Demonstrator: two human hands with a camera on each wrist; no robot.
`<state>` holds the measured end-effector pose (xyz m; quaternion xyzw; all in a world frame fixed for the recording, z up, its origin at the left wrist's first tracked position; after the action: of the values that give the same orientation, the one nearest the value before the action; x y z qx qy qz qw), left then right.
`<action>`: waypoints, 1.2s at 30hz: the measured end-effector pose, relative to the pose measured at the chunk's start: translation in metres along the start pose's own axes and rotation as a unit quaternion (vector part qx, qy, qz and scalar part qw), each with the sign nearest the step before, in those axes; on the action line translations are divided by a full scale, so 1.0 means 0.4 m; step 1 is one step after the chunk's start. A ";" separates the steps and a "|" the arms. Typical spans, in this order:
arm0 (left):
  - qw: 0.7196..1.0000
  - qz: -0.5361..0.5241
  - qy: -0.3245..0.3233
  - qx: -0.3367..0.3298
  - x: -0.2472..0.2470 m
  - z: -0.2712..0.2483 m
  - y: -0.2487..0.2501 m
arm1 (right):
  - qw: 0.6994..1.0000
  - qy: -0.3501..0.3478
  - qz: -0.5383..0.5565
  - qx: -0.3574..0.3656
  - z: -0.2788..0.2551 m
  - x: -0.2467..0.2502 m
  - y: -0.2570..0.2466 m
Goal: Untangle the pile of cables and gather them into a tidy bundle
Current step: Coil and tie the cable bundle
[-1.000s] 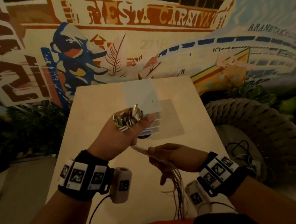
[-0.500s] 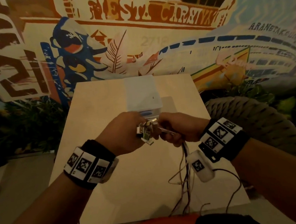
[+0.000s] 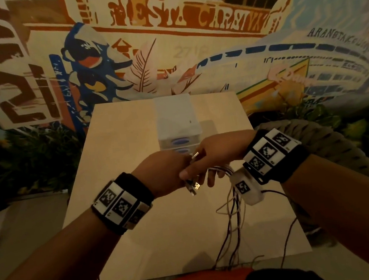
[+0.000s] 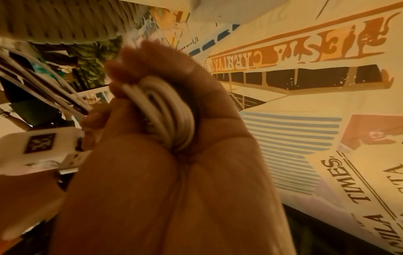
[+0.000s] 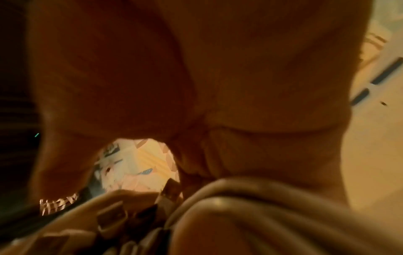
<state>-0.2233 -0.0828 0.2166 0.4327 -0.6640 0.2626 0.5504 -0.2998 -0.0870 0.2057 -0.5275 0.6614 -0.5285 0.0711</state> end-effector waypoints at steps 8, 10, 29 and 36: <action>0.995 0.084 0.040 0.028 0.028 0.024 0.001 | 0.984 0.022 -0.175 -0.027 0.041 0.005 -0.044; 0.993 0.102 0.035 0.046 0.024 0.026 -0.006 | 0.983 0.033 -0.173 -0.056 0.052 -0.003 -0.028; 0.991 0.108 -0.017 0.080 0.004 0.032 -0.027 | 0.994 0.009 -0.074 -0.083 0.061 -0.045 0.005; 0.994 0.026 0.101 0.021 0.040 0.023 -0.026 | 0.993 0.051 -0.004 -0.110 0.039 -0.012 0.041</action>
<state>-0.2193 -0.1001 0.2282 0.3983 -0.6102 0.3332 0.5983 -0.2978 -0.0949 0.1838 -0.5068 0.7164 -0.4790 -0.0233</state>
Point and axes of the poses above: each hand's wrist, its own z-axis towards the middle knuckle, its own x-axis out of the back of the hand, y = z × x, the point moved 9 cm from there along z, towards the middle knuckle, and after that the axes turned 15 degrees about x, right-handed, at the moved point
